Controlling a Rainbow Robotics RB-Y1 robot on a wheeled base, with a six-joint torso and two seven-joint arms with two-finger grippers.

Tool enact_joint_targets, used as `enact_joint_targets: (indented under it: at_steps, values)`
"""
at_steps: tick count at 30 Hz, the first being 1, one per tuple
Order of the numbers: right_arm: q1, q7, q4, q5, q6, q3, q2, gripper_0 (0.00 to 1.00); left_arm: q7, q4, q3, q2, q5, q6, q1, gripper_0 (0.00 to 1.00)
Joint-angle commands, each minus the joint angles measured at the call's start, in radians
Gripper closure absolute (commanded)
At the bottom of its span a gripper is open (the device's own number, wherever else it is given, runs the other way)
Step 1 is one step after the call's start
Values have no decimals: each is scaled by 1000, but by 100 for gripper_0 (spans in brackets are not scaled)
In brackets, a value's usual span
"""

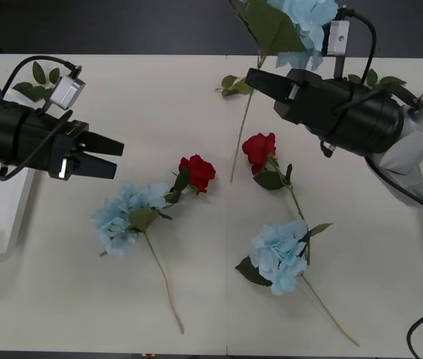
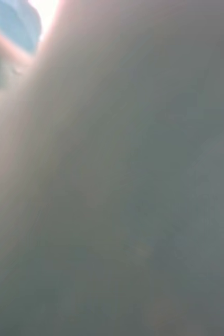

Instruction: Put the red flowers into the right box and the blue flowers into the left box

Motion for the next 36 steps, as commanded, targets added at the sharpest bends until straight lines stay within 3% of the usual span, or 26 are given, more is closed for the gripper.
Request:
enact_joint_targets:
  at_steps: [1,13,25,27,28,29,36]
  values:
    - [-12,-2,-28,-6,-11,-13,60,100,-54,-30,4,-49,3,1,-57,0]
    - [-20,-2,-33,-4,-20,-10,163,100,-25,-35,1,-225,-95,-22,-128,0]
    - [-31,-2,-33,-4,-46,-10,223,100,2,-35,-133,-254,-15,-111,-160,1]
    - [-31,-2,-31,-4,-51,-10,231,100,5,-35,-136,-261,-14,-111,-163,53]
    - [-31,-2,-33,-4,-54,-10,231,100,8,-35,-137,-265,-15,-111,-165,87]
    - [-31,-2,-33,-4,-55,-10,231,100,9,-35,-136,-267,-14,-111,-165,100]
    - [-31,-2,-33,-4,-55,-8,231,100,14,-35,-136,-273,-12,-106,-165,100]
